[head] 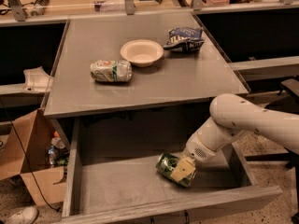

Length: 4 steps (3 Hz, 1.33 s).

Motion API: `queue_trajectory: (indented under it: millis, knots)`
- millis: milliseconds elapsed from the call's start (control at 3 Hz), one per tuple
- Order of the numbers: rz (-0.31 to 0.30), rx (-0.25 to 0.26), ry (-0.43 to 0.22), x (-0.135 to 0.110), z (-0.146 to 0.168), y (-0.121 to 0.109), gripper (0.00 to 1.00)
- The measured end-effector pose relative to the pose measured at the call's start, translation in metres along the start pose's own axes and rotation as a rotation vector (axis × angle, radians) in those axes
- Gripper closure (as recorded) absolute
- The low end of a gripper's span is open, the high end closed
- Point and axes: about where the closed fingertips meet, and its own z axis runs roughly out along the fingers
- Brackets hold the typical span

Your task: Place green can into top drawer

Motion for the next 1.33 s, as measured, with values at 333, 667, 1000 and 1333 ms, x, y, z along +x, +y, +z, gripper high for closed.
queue_trajectory:
  millis: [333, 667, 1000, 1333]
  knots:
    - [0.0, 0.0, 0.0, 0.0, 0.0, 0.0, 0.82]
    - [0.0, 0.0, 0.0, 0.0, 0.0, 0.0, 0.59]
    - [0.0, 0.0, 0.0, 0.0, 0.0001, 0.0, 0.35]
    - [0.0, 0.0, 0.0, 0.0, 0.0001, 0.0, 0.13]
